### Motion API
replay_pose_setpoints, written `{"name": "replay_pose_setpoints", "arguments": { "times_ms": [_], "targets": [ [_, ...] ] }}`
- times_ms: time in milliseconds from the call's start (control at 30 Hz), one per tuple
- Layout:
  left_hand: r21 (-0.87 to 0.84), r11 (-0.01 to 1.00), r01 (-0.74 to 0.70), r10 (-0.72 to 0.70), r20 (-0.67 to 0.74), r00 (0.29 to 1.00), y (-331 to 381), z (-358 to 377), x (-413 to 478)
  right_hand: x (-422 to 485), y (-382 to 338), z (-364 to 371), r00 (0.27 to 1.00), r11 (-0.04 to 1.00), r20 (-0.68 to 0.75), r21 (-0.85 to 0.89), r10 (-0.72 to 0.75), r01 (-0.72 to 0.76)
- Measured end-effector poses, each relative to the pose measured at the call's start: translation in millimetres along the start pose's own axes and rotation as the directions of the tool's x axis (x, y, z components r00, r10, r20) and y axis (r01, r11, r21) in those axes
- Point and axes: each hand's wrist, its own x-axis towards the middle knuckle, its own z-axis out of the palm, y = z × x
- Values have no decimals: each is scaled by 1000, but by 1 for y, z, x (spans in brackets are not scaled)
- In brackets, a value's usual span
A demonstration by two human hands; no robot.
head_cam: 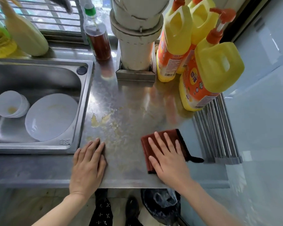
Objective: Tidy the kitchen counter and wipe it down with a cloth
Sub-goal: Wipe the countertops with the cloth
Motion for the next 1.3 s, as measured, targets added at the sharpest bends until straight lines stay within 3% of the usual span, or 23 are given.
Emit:
{"name": "replay_pose_setpoints", "arguments": {
  "times_ms": [100,300,533,633,800,1000,1167,1300],
  "targets": [
    [1,1000,6,-6,-2,1000,1,-1,1,15,22,-5,999,999,23,-11,-38,39],
    [1,1000,-21,21,-24,1000,2,-3,3,87,43,-20,957,957,-37,21,289,-288],
    [-23,1000,-3,2,-64,998,2,0,2,58,21,-14,924,924,-39,60,380,-378],
    [-21,1000,-17,13,-158,987,2,4,2,45,12,-10,936,936,-29,33,350,-350],
    [31,998,-57,64,-310,949,2,9,5,105,39,-23,987,986,4,33,164,-164],
    [59,997,-46,64,-345,936,4,12,6,151,31,-33,960,959,-18,56,281,-279],
    [67,997,-43,64,-355,933,3,12,7,102,0,-22,997,992,64,125,-40,31],
    [75,996,-55,78,-354,932,1,12,8,89,0,-16,997,999,66,11,-49,48]
  ]
}}
